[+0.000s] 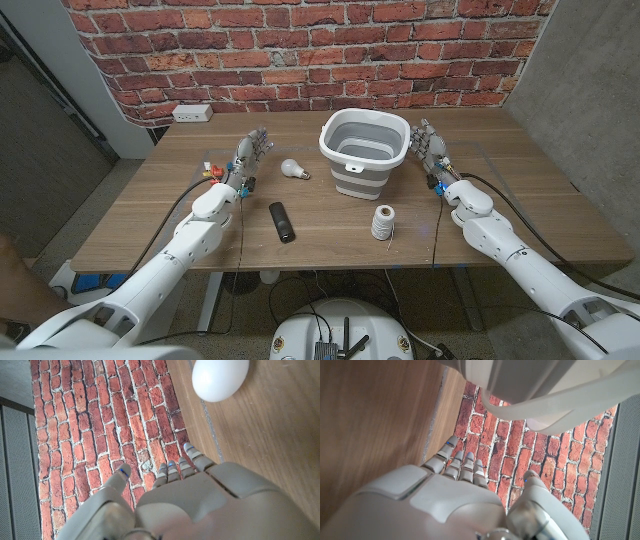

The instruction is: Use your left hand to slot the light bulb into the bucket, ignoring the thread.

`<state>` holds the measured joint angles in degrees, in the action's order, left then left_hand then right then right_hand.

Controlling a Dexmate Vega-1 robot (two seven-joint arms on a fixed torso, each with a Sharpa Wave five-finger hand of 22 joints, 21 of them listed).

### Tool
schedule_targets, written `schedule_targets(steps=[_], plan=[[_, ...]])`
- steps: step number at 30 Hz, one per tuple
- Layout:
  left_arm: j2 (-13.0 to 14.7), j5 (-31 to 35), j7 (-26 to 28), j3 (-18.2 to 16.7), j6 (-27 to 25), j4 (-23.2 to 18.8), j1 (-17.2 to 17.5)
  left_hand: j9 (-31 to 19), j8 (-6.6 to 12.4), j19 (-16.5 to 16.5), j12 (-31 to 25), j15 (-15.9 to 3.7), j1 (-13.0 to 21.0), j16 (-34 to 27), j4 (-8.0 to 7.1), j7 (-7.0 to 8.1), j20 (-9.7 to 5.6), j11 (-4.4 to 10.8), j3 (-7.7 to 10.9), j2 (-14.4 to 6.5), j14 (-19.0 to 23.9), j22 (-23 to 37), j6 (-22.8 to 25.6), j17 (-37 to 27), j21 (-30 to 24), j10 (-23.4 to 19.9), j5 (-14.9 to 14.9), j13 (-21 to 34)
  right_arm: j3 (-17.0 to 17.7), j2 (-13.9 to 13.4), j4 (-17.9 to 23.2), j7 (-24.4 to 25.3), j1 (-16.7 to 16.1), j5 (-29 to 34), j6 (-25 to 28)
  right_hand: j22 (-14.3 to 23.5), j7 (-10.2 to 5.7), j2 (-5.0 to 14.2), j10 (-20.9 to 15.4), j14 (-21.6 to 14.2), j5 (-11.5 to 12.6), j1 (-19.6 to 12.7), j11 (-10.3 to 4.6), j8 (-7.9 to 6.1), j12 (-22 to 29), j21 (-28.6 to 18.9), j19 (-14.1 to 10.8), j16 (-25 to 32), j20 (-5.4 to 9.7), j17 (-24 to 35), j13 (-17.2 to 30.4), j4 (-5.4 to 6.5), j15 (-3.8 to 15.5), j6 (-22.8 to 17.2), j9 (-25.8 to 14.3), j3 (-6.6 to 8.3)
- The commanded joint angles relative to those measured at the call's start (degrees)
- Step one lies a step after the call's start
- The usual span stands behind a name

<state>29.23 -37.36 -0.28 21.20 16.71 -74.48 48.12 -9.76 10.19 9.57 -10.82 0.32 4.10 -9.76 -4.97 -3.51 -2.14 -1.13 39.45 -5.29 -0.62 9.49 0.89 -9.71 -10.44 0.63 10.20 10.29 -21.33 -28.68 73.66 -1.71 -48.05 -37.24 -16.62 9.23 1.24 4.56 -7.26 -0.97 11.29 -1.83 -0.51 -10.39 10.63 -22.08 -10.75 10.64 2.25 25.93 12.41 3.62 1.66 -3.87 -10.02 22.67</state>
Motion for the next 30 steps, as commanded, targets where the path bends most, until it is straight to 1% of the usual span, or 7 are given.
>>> schedule_targets(steps=[1,10,13,18,20,22,30], plan=[[2.4,1.1,3.1,-1.6,-0.6,-5.7,4.6,-0.3,0.22,0.2,-0.4,-0.22,0.3,-0.4,0.18,-0.50,-2.49,-0.52,0.45,-3.7,-0.5,0.2,0.0,-0.1,-0.3,0.0,0.3,0.1,0.5,-0.3,0.8,-0.1,-1.1,-0.1,-1.8,0.2,-0.13,1.35,-0.5,0.2,0.3,-0.4,-0.07,-0.27,0.4,-0.1,-0.6,0.3,0.34,-0.1,0.1,-0.14,1.18,-0.3,-0.2,0.42],[3.6,2.4,5.4,-1.6,-2.8,-8.6,5.0,-0.3,0.25,0.2,-0.4,-0.38,0.5,-0.4,0.95,-0.37,-2.67,-0.26,0.48,-3.2,-0.4,0.2,0.1,0.1,-0.3,-0.1,0.3,0.1,0.9,-1.0,1.2,-0.2,-1.2,-0.2,-1.7,0.2,-0.24,1.33,-0.4,0.2,0.4,-0.5,-0.09,-0.30,0.4,0.2,-0.6,0.3,0.41,-0.4,-0.1,-0.18,1.26,-0.4,-0.2,0.49],[3.7,2.9,6.5,-1.7,-3.1,-9.6,5.4,-0.2,0.47,0.3,-0.6,-0.58,1.2,-0.5,2.45,1.03,-2.60,-0.01,0.61,-2.8,0.2,0.1,0.8,0.2,-0.3,-0.7,0.1,0.0,1.0,-1.1,1.1,-0.3,-1.2,-0.3,-1.6,0.2,-0.27,1.35,-0.5,0.2,0.4,-0.5,-0.15,-0.31,0.4,0.3,-0.6,0.3,0.45,-0.6,-0.1,-0.20,1.29,-0.4,-0.2,0.53],[4.5,3.4,8.3,-1.9,-5.0,-12.0,6.2,-0.2,0.50,0.5,-0.7,-0.76,1.7,-0.6,3.53,0.90,-2.67,0.43,0.66,-2.5,0.7,0.1,1.1,0.2,-0.4,-1.3,0.0,0.0,1.0,-0.9,0.1,-1.1,-0.8,-0.3,-2.2,0.2,-0.26,1.37,-0.5,0.2,0.4,-0.5,-0.09,-0.33,0.4,0.5,-0.7,0.3,0.47,-0.7,-0.2,-0.19,1.29,-0.4,-0.2,0.58],[5.3,4.5,10.6,-1.9,-7.1,-13.9,6.6,-0.3,0.70,0.8,-1.0,-1.02,2.4,-0.8,5.22,1.16,-2.56,0.83,0.67,-2.1,2.0,0.1,2.0,0.2,-0.4,-2.3,-0.2,0.0,1.0,-0.7,-0.5,-1.1,-0.7,-0.1,-2.9,0.2,-0.27,1.34,-0.5,0.2,0.4,-0.5,-0.10,-0.34,0.4,0.6,-0.7,0.3,0.45,-0.8,-0.3,-0.17,1.34,-0.4,-0.2,0.57],[5.4,4.8,11.9,-2.0,-8.0,-14.9,6.9,-0.2,0.80,1.1,-1.1,-1.26,2.8,-0.9,6.31,1.69,-2.57,1.23,0.65,-1.8,3.0,0.1,2.7,0.2,-0.5,-2.9,-0.2,0.0,1.1,-0.6,-0.7,-1.3,-0.7,-0.4,-3.1,0.2,-0.27,1.32,-0.4,0.3,0.4,-0.4,-0.15,-0.34,0.4,0.6,-0.7,0.3,0.48,-0.9,-0.3,-0.15,1.36,-0.4,-0.2,0.55],[7.1,6.6,17.3,-2.3,-14.1,-20.5,7.9,-0.2,0.89,2.2,-1.3,-1.67,4.0,-0.9,9.26,1.82,-2.68,2.01,0.66,-1.1,4.5,0.0,4.2,0.2,-0.6,-4.7,0.0,0.0,1.2,-1.0,-1.3,-2.6,-0.3,-0.8,-3.0,0.2,-0.21,1.33,-0.4,0.4,0.4,-0.3,-0.27,-0.32,0.4,0.9,-0.8,0.3,0.56,-1.1,-0.5,-0.03,1.48,-0.4,-0.2,0.53]])
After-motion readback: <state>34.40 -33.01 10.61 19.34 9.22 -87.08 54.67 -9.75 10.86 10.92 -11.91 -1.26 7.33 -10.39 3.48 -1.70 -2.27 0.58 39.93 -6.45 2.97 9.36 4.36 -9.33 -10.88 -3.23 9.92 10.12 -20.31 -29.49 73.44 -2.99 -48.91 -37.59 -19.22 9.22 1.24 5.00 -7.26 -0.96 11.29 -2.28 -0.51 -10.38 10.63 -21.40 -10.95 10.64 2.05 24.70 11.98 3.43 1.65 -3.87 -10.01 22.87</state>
